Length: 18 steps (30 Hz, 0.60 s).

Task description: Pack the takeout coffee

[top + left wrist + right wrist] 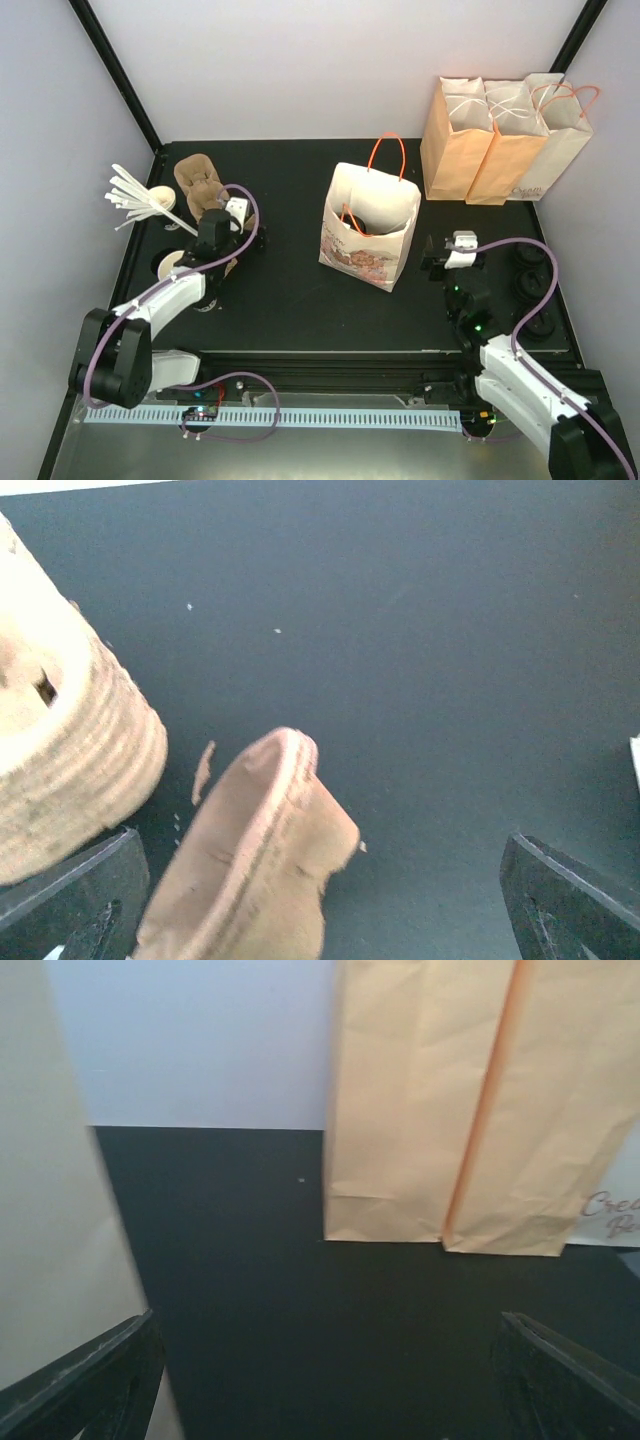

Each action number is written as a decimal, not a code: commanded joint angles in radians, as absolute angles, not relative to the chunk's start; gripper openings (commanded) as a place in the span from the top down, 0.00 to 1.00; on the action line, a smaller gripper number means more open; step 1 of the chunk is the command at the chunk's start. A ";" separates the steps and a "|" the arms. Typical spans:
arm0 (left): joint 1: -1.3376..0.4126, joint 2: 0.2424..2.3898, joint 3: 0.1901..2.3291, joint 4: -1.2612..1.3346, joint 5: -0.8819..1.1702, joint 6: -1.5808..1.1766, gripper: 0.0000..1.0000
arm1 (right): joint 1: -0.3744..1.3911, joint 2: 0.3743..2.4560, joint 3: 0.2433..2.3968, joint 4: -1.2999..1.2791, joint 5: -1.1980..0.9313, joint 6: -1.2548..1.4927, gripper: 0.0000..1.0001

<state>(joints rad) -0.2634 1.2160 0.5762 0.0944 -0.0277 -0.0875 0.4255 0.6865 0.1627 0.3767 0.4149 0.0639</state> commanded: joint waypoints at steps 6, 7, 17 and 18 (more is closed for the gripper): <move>-0.204 1.237 0.589 0.329 -0.024 0.126 0.01 | 0.212 0.939 0.140 0.807 0.294 -0.002 0.13; -0.202 1.236 0.563 0.377 -0.040 0.139 0.01 | 0.177 0.981 0.138 0.837 0.259 0.016 0.14; -0.181 1.355 0.488 0.566 -0.127 0.174 0.01 | 0.089 1.362 0.214 1.117 0.170 -0.036 0.14; -0.180 1.355 0.476 0.599 -0.139 0.187 0.01 | 0.081 1.411 0.204 1.195 0.159 -0.033 0.13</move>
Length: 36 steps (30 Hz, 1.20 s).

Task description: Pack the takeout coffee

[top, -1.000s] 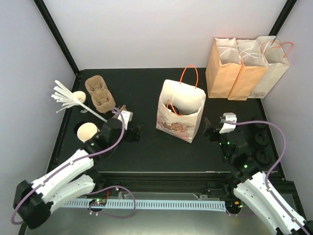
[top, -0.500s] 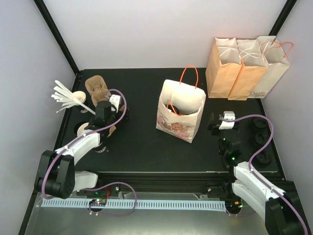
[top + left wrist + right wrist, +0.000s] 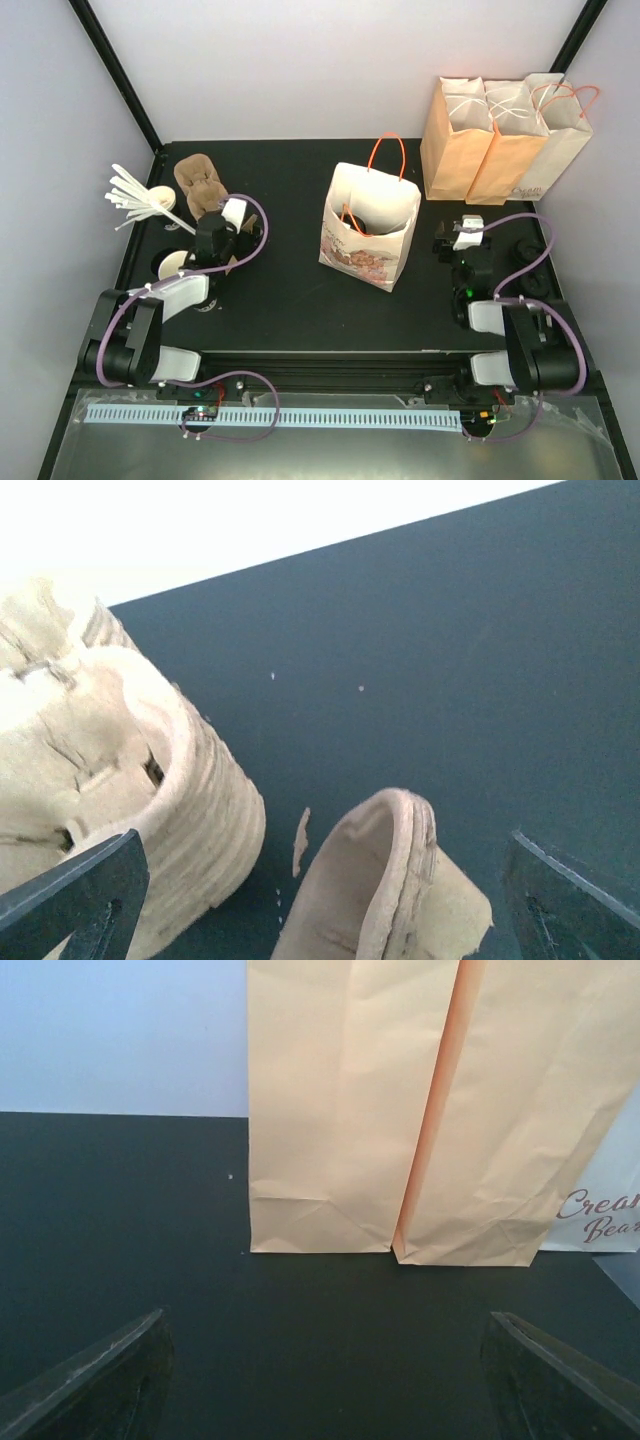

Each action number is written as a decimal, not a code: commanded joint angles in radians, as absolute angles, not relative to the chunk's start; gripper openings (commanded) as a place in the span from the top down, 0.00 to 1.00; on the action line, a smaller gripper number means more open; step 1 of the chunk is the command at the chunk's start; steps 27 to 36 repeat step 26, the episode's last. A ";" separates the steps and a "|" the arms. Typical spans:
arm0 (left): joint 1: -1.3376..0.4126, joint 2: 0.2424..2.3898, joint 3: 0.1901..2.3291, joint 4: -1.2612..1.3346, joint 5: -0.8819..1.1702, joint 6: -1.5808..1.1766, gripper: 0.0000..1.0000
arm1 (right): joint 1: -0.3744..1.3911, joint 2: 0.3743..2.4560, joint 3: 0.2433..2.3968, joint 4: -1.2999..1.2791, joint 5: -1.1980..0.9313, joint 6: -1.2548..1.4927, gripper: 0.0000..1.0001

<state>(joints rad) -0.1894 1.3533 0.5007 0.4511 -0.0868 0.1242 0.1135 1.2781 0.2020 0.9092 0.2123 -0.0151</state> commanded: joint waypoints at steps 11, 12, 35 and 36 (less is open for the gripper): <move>-0.130 1.384 0.475 0.652 -0.113 0.171 0.01 | 0.053 1.396 0.270 1.036 0.157 0.001 0.00; -0.123 1.384 0.472 0.657 -0.106 0.163 0.01 | 0.053 1.399 0.268 1.045 0.158 0.000 0.00; -0.106 1.368 0.446 0.687 -0.081 0.150 0.01 | 0.053 1.401 0.271 1.043 0.155 0.001 0.00; -0.106 1.368 0.446 0.687 -0.081 0.150 0.01 | 0.053 1.401 0.271 1.043 0.155 0.001 0.00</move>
